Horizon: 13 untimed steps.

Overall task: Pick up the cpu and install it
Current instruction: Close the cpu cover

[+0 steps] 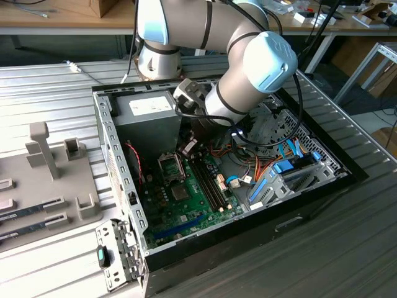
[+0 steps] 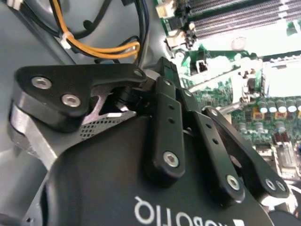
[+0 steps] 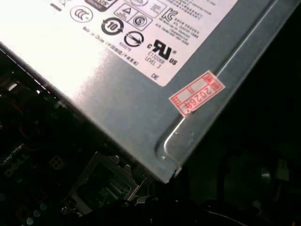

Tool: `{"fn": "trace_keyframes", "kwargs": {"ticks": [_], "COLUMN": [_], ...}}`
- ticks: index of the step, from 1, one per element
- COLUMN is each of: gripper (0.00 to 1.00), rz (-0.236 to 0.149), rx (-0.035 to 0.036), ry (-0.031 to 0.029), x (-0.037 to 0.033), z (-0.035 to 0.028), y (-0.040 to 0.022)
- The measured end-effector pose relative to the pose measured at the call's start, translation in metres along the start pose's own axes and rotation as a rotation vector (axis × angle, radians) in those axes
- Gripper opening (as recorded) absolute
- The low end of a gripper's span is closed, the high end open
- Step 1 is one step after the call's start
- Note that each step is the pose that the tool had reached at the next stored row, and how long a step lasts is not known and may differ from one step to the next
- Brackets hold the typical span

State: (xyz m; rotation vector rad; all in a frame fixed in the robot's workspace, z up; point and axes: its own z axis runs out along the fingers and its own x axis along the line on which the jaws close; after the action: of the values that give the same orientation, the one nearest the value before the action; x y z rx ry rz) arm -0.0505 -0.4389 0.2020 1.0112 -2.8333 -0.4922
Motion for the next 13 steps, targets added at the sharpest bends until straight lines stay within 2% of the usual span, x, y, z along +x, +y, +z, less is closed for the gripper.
{"fn": "trace_keyframes", "kwargs": {"ticks": [1, 4, 7, 11, 13], "gripper": [0.11, 0.11, 0.11, 0.11, 0.11], "rz": [-0.006, -0.012, -0.013, -0.014, -0.015], "rx": [-0.0010, -0.0068, -0.0070, -0.0076, -0.0119], "ry": [0.0014, -0.0018, -0.0038, -0.0063, -0.0095], "x": [0.0000, 0.0011, 0.0043, 0.0057, 0.0056], "z": [0.0015, 0.0027, 0.0022, -0.0012, -0.0053], "y": [-0.0006, -0.0014, -0.0020, -0.0008, 0.0006]}}
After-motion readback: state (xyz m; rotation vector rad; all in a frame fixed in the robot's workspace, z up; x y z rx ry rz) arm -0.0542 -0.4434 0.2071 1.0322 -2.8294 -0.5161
